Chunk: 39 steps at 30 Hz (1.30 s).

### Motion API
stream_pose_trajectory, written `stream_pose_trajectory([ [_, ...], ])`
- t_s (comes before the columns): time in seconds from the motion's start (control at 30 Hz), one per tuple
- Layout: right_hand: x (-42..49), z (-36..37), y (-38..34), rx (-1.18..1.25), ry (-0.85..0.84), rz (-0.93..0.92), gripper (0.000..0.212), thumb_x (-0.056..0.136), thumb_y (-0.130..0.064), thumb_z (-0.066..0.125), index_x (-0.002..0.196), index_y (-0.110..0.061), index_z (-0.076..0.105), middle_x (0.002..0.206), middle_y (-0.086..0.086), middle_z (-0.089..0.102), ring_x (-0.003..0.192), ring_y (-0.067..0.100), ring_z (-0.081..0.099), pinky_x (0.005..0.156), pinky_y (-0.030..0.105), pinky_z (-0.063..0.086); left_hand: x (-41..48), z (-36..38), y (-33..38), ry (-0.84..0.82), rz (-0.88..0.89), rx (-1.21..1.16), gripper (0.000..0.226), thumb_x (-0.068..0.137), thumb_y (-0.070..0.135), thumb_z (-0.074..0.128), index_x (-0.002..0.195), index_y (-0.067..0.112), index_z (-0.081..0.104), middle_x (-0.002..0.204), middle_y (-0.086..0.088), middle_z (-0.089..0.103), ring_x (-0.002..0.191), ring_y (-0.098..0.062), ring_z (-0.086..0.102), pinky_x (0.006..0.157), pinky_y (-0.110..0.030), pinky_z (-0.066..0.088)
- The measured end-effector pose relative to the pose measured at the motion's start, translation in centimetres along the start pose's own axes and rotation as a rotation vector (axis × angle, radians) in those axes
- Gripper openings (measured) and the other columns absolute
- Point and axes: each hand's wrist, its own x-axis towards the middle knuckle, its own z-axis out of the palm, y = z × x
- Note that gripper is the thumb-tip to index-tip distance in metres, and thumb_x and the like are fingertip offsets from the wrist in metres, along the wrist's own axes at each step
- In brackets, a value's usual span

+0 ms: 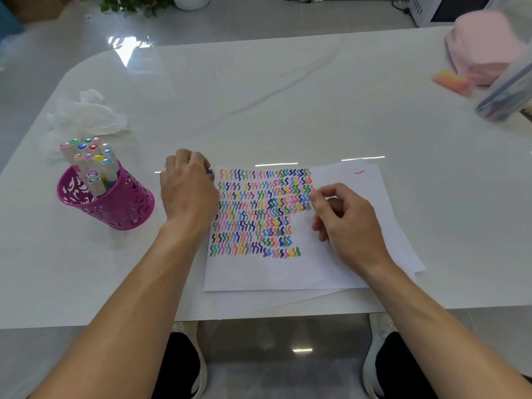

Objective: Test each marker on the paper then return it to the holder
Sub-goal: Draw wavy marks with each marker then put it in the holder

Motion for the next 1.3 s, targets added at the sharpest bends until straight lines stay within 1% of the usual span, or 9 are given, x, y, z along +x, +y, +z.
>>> stream_pose_trajectory([
  [0.13, 0.0, 0.0, 0.0, 0.008, 0.000, 0.005, 0.010, 0.105, -0.030, 0.061, 0.099, -0.023, 0.066, 0.066, -0.003, 0.071, 0.051, 0.008, 0.062, 0.051, 0.016, 0.047, -0.1, -0.3, -0.2, 0.000, 0.005, 0.001, 0.026, 0.099, 0.015, 0.058, 0.123, 0.015, 0.070, 0.119, -0.011, 0.064, 0.119, -0.031, 0.048, 0.096, -0.042, 0.038],
  [0.33, 0.0, 0.2, 0.0, -0.002, 0.000, 0.011, 0.011, 0.105, -0.029, 0.061, 0.099, -0.022, 0.067, 0.066, -0.003, 0.070, 0.050, 0.007, 0.060, 0.051, 0.014, 0.045, -0.4, -1.0, 0.0, 0.023, -0.044, -0.059, 0.025, 0.102, 0.022, 0.056, 0.121, 0.014, 0.072, 0.110, -0.011, 0.063, 0.109, -0.029, 0.052, 0.084, -0.039, 0.041],
  [0.47, 0.0, 0.2, -0.1, -0.006, 0.001, 0.009, 0.011, 0.105, -0.029, 0.061, 0.099, -0.022, 0.067, 0.066, -0.003, 0.070, 0.049, 0.006, 0.060, 0.051, 0.014, 0.045, -0.2, -2.1, 0.7, 0.104, -0.041, -0.255, 0.023, 0.103, 0.017, 0.055, 0.121, 0.010, 0.069, 0.111, -0.008, 0.058, 0.102, -0.025, 0.056, 0.078, -0.028, 0.038],
  [0.6, 0.0, 0.2, -0.5, -0.005, -0.005, 0.008, 0.010, 0.105, -0.028, 0.061, 0.099, -0.022, 0.066, 0.066, -0.004, 0.070, 0.050, 0.006, 0.060, 0.051, 0.013, 0.044, -0.5, -3.5, 2.1, 0.099, -0.005, -0.520, 0.022, 0.103, 0.020, 0.056, 0.120, 0.017, 0.069, 0.108, 0.005, 0.061, 0.082, -0.004, 0.056, 0.072, -0.019, 0.044],
  [0.67, -0.1, 0.1, -0.7, 0.002, -0.007, 0.002, 0.009, 0.105, -0.028, 0.061, 0.099, -0.023, 0.066, 0.066, -0.003, 0.070, 0.050, 0.006, 0.060, 0.051, 0.013, 0.045, -0.9, -4.1, 2.8, 0.049, -0.018, -0.690, 0.019, 0.101, 0.021, 0.058, 0.117, 0.021, 0.069, 0.103, 0.008, 0.069, 0.084, -0.001, 0.061, 0.078, -0.026, 0.053],
  [0.8, -0.1, 0.2, -1.5, 0.014, -0.014, -0.032, 0.010, 0.104, -0.031, 0.062, 0.100, -0.022, 0.067, 0.067, -0.003, 0.070, 0.053, 0.007, 0.061, 0.052, 0.015, 0.046, -2.2, -4.7, 4.4, -0.166, -0.043, -0.960, 0.036, 0.097, 0.012, 0.061, 0.127, 0.031, 0.062, 0.097, -0.007, 0.074, 0.091, -0.023, 0.071, 0.086, -0.044, 0.059],
  [0.93, -0.4, 0.3, -2.9, 0.039, -0.041, -0.070, 0.027, 0.099, -0.046, 0.062, 0.105, -0.021, 0.067, 0.074, -0.006, 0.072, 0.063, 0.010, 0.068, 0.055, 0.015, 0.048, -4.1, -4.8, 5.5, -0.296, -0.061, -1.080, 0.050, 0.094, 0.009, 0.067, 0.139, 0.030, 0.058, 0.100, -0.011, 0.069, 0.074, -0.018, 0.073, 0.071, -0.028, 0.059],
  [1.03, -0.9, 0.2, -3.9, 0.023, -0.129, -0.109, 0.032, 0.097, -0.054, 0.059, 0.108, -0.025, 0.066, 0.080, -0.009, 0.074, 0.072, 0.010, 0.072, 0.060, 0.018, 0.053, -5.6, -5.2, 6.0, -0.349, -0.116, -1.161, 0.048, 0.092, 0.007, 0.069, 0.135, 0.028, 0.060, 0.100, -0.014, 0.068, 0.073, -0.021, 0.074, 0.072, -0.032, 0.062],
  [1.3, -2.7, -1.8, -5.8, -0.095, -0.337, -0.148, 0.018, 0.097, -0.040, 0.070, 0.113, -0.035, 0.063, 0.077, -0.005, 0.073, 0.068, 0.013, 0.073, 0.070, 0.040, 0.060, -8.7, -6.2, 6.3, -0.448, -0.247, -1.265, 0.028, 0.093, 0.010, 0.071, 0.114, 0.007, 0.053, 0.085, -0.015, 0.075, 0.071, -0.027, 0.076, 0.065, -0.033, 0.062],
])
